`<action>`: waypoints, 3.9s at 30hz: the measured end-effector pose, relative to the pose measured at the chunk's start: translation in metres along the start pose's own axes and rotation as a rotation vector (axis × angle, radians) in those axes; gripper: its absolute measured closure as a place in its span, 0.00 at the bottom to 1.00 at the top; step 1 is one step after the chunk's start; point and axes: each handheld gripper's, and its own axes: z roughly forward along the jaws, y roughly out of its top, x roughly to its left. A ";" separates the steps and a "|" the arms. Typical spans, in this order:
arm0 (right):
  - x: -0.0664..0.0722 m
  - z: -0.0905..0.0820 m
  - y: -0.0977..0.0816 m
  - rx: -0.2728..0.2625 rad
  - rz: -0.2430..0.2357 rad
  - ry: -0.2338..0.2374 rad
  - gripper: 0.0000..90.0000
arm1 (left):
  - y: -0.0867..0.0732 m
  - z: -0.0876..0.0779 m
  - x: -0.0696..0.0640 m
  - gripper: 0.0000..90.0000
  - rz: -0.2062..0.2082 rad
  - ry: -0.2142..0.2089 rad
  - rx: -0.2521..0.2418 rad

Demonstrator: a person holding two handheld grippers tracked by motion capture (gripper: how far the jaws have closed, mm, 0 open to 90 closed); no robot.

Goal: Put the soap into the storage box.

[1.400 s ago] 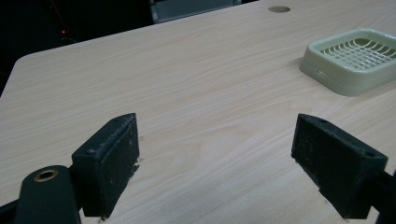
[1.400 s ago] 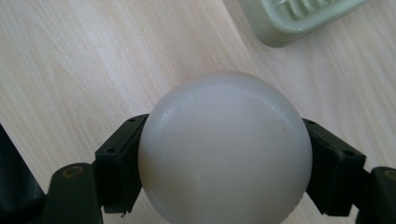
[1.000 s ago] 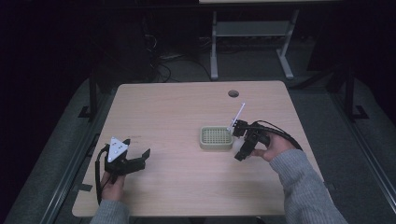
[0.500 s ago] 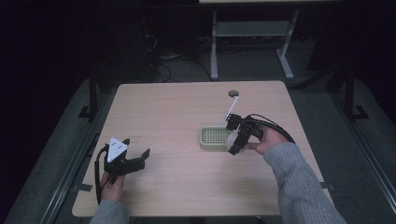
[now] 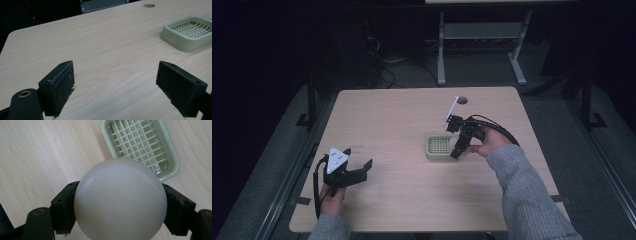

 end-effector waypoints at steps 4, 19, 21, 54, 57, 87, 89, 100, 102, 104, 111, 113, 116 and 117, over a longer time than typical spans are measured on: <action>-0.003 0.000 0.006 0.004 -0.003 -0.004 0.26 | 0.000 0.000 0.000 0.16 0.000 0.002 0.000; -0.009 0.005 0.029 0.022 -0.012 -0.006 0.26 | 0.000 0.000 0.000 0.16 0.000 0.003 -0.001; -0.009 0.004 0.032 0.023 -0.011 -0.008 0.26 | 0.000 0.000 0.000 0.16 0.001 0.003 -0.002; -0.027 0.034 0.052 0.034 0.013 -0.004 0.26 | 0.001 -0.001 0.001 0.16 0.004 0.007 -0.006; -0.029 0.037 0.054 0.034 0.019 -0.005 0.26 | 0.001 -0.001 0.000 0.16 0.003 0.006 -0.006; -0.036 0.070 0.055 0.059 0.073 -0.019 0.26 | 0.001 -0.001 0.000 0.16 0.002 0.004 -0.007; -0.035 0.070 0.055 0.057 0.074 -0.018 0.26 | 0.001 -0.001 0.001 0.16 0.002 0.004 -0.006; -0.034 0.070 0.056 0.067 0.074 -0.032 0.26 | 0.001 -0.001 0.001 0.16 -0.002 0.005 -0.006; -0.034 0.070 0.056 0.071 0.075 -0.034 0.26 | 0.001 -0.001 0.001 0.16 -0.001 0.005 -0.007; -0.034 0.070 0.055 0.072 0.071 -0.035 0.26 | 0.001 -0.001 0.001 0.16 -0.002 0.005 -0.007; -0.034 0.070 0.055 0.080 0.072 -0.036 0.25 | 0.001 -0.001 0.001 0.16 0.000 0.005 -0.003; -0.035 0.068 0.054 0.065 0.077 -0.039 0.25 | 0.001 -0.001 0.001 0.16 -0.002 0.005 -0.006; -0.035 0.060 0.052 0.040 0.082 -0.032 0.24 | 0.000 -0.001 0.000 0.16 0.004 0.001 -0.002; -0.035 0.059 0.052 0.038 0.081 -0.035 0.24 | 0.000 -0.001 0.000 0.16 0.008 0.002 -0.001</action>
